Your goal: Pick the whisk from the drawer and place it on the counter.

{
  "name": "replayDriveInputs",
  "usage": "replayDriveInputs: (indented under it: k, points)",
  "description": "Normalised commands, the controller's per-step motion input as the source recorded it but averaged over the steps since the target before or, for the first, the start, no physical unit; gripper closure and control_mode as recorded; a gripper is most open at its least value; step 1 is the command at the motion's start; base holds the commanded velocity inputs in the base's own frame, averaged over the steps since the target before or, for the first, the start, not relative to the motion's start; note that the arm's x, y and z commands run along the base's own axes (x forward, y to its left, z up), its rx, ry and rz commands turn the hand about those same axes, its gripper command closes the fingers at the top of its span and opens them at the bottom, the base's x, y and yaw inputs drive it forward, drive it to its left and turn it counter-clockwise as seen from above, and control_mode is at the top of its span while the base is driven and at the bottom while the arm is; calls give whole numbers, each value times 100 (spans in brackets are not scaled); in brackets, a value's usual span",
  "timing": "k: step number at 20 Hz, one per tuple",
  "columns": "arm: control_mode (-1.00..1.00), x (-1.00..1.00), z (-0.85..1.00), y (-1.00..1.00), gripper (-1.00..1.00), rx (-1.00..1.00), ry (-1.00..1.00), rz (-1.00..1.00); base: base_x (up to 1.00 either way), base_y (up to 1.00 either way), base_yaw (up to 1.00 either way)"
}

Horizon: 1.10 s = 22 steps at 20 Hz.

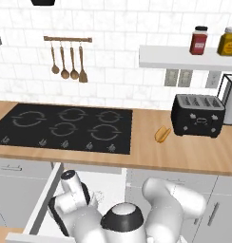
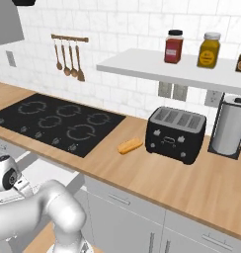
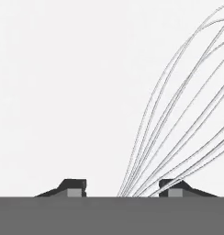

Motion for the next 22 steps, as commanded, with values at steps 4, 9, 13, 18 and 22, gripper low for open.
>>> replayDriveInputs:
  k: [4,9,13,18,22]
  points:
    - [-100,0,-61,13,100,-4,-1,0,0,0,0]
    - [-100,-61,26,-3,100,2,-2,0,0,0,0]
    - [-100,-96,100,-8,100,6,-7,0,0,0,0]
    - [-100,-79,100,-28,100,2,-16,0,0,0,0]
    - [-100,-24,100,-63,100,0,-36,-5,0,0,0]
